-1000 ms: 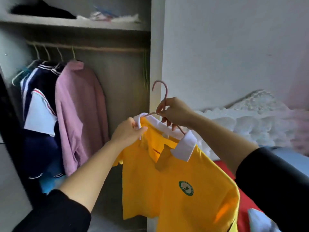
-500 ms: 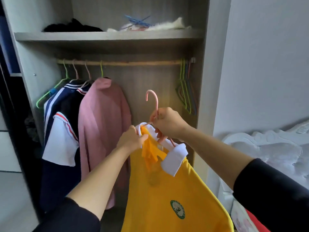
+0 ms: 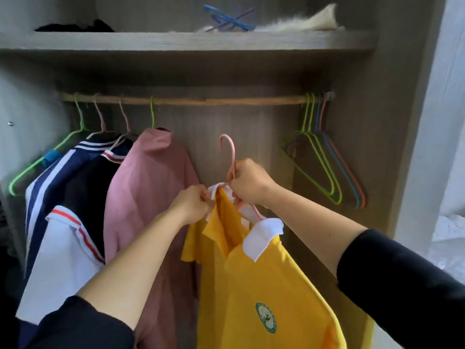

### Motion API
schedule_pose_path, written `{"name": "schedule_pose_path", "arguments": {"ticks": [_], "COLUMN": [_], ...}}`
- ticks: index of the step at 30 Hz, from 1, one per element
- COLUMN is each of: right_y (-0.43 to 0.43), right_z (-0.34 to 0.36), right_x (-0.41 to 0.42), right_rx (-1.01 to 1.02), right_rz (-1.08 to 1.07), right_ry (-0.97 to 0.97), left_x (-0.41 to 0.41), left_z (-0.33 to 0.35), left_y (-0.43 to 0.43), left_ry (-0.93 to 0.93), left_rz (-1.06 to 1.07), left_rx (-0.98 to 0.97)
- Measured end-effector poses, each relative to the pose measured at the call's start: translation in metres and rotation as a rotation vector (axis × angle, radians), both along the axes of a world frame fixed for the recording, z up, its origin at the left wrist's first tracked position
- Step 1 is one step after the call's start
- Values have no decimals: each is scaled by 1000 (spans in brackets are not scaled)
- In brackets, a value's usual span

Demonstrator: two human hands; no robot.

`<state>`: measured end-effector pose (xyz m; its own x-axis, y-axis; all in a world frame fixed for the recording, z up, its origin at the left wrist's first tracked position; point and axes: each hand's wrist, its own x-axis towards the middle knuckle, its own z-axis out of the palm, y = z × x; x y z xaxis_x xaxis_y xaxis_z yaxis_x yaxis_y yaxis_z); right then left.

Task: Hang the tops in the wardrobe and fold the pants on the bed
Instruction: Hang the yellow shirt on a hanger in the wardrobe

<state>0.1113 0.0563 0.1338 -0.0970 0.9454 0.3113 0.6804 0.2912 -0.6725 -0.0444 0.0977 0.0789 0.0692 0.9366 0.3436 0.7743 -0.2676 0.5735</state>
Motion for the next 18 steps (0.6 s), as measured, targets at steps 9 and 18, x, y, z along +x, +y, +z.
{"name": "schedule_pose_path", "arguments": {"ticks": [9, 18], "right_y": [95, 175], "right_z": [71, 116], "right_x": [-38, -67], "right_rx": [204, 182], "right_rz": [-195, -219], "right_ry": [21, 232], "left_x": [-50, -86], "left_z": [114, 174], "left_y": [84, 151], "left_ry": [240, 380], "left_rz": [87, 93], "left_rx": [549, 463]}}
